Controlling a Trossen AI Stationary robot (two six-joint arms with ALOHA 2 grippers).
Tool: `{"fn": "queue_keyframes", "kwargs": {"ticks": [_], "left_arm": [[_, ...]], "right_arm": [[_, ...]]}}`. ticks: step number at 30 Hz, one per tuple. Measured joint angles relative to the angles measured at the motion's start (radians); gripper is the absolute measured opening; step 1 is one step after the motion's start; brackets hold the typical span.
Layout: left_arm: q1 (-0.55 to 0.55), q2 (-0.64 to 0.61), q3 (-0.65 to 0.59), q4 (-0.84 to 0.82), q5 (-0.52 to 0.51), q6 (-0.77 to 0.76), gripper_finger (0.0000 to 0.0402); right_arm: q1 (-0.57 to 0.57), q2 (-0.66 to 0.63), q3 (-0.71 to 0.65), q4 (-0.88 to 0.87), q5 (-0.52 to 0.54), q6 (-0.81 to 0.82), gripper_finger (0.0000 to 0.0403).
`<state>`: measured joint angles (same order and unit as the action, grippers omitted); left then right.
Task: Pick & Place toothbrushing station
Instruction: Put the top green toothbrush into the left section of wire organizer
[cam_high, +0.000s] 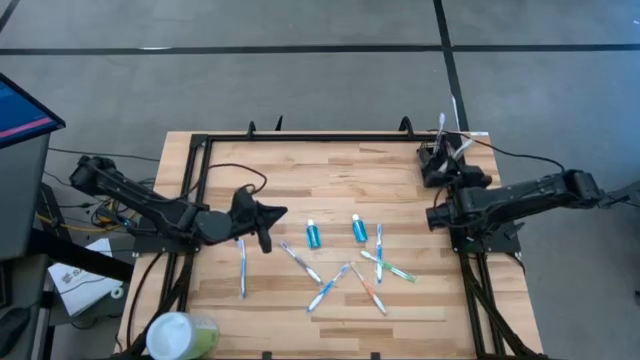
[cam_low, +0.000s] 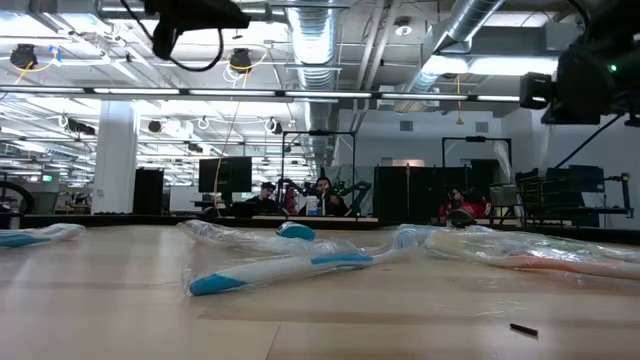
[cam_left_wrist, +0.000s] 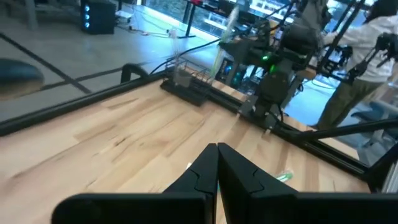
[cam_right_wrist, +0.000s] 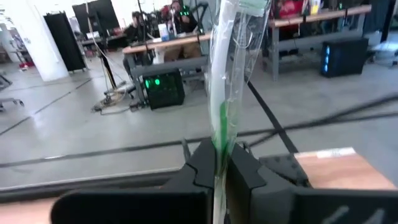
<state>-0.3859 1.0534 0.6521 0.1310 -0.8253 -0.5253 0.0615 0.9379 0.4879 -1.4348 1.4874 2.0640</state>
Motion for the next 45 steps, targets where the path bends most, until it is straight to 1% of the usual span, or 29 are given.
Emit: {"fn": "queue_keyframes", "kwargs": {"ticks": [3,6,12,16,20,29,37,45], "left_arm": [[-0.001,-0.032,-0.035,0.028,-0.003,-0.029,0.0002],[-0.003,-0.047,-0.056,0.047,-0.006,-0.033,0.0002],[-0.012,-0.043,-0.061,0.052,-0.012,-0.022,0.0002],[-0.012,-0.043,-0.061,0.056,-0.021,-0.016,0.0002],[-0.012,-0.043,-0.061,0.061,-0.024,-0.014,0.0002],[-0.012,-0.043,-0.061,0.062,-0.042,-0.006,0.0002],[-0.012,-0.043,-0.061,0.063,-0.042,-0.007,0.0002],[-0.012,-0.043,-0.06,0.063,-0.042,-0.007,0.0002]], "right_arm": [[-0.025,0.0,0.016,0.004,0.032,-0.064,0.0005],[-0.071,0.001,0.004,0.037,0.035,-0.126,0.0005],[-0.104,0.018,-0.074,0.134,0.057,-0.103,0.0004],[-0.1,0.019,-0.123,0.185,0.056,-0.074,0.0004],[-0.073,0.018,-0.158,0.206,0.051,-0.051,0.0004],[-0.027,0.018,-0.178,0.205,0.052,-0.056,0.0002],[-0.016,0.018,-0.178,0.208,0.057,-0.207,0.0002],[-0.017,0.018,-0.178,0.205,0.081,-0.18,0.0002]]}}
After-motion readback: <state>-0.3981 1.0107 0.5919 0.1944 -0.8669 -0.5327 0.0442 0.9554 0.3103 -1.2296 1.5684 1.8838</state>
